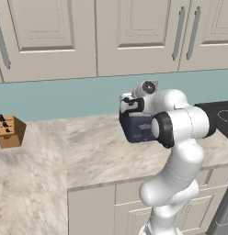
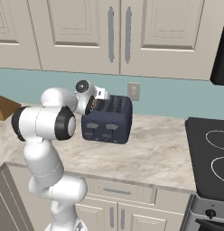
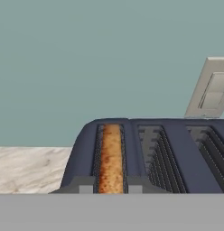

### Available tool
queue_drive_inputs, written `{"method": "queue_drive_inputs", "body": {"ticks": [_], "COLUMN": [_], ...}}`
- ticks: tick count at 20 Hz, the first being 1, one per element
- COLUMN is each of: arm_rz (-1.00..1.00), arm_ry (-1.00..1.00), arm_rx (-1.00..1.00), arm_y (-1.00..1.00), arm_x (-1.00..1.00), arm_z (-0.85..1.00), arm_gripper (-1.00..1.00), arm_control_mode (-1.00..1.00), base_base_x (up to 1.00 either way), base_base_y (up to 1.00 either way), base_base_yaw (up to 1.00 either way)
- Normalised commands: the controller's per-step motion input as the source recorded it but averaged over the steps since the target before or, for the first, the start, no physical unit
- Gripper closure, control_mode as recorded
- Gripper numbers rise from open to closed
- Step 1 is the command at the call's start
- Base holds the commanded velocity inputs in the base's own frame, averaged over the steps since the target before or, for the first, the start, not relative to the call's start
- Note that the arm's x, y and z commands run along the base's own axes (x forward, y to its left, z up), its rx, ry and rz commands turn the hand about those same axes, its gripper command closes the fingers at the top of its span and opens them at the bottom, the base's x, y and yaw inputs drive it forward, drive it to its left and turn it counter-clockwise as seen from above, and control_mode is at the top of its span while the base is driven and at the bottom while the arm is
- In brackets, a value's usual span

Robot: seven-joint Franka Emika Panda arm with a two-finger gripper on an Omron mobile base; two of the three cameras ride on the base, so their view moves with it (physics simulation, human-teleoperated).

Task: Start the toaster. Once the lever pops up, take the bread to the plate on the dining counter.

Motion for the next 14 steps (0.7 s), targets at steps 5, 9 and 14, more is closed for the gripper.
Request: {"method": "queue_drive_inputs", "body": {"ticks": [5,9,14], "arm_rz": [0.0,0.0,0.0], "arm_ry": [0.0,0.0,0.0], "arm_rx": [0.0,0.0,0.0], "arm_y": [0.0,0.0,0.0], "arm_x": [0.0,0.0,0.0], "arm_z": [0.0,0.0,0.0], "arm_gripper": [1.0,1.0,1.0], "arm_control_mode": [-1.0,-1.0,-1.0], "base_base_x": [0.0,0.0,0.0], "base_base_y": [0.0,0.0,0.0], "base_base_yaw": [0.0,0.0,0.0]}}
